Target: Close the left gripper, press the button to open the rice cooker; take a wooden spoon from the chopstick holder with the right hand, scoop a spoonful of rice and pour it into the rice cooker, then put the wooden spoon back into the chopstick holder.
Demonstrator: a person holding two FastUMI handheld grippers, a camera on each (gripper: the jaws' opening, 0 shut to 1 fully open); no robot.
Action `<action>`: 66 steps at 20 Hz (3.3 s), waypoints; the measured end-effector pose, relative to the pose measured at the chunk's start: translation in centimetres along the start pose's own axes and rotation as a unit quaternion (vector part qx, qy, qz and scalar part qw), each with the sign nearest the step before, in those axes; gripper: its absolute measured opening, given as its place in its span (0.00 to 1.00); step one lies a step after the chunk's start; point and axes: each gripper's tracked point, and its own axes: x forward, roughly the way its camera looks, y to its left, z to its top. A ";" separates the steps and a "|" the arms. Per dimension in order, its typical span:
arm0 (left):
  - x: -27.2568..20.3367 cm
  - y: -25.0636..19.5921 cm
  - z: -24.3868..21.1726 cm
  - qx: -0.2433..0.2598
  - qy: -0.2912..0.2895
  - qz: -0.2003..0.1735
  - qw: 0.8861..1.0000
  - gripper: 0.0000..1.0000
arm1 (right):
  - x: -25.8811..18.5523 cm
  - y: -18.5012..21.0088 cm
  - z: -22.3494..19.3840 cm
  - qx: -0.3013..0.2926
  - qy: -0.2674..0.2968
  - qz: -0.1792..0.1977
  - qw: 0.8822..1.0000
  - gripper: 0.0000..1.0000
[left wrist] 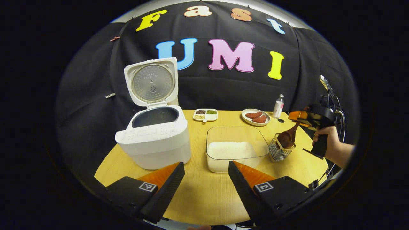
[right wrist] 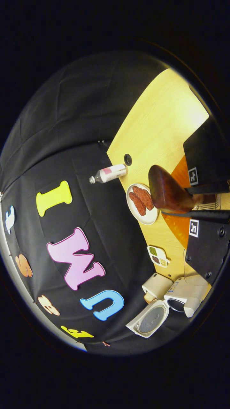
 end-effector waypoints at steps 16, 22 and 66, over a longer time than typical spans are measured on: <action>-2.8 5.4 8.1 0.014 -0.085 0.076 0.993 0.96 | -4.3 -1.0 -0.9 -0.045 0.013 -0.012 0.999 0.98; -3.9 8.5 14.6 0.023 -0.131 0.083 0.988 0.97 | -9.5 -3.6 1.0 -0.100 0.005 -0.037 0.994 0.98; 19.4 23.7 34.2 -0.038 -0.043 0.057 0.997 0.99 | -20.5 3.5 3.8 -0.162 -0.127 -0.073 0.976 0.98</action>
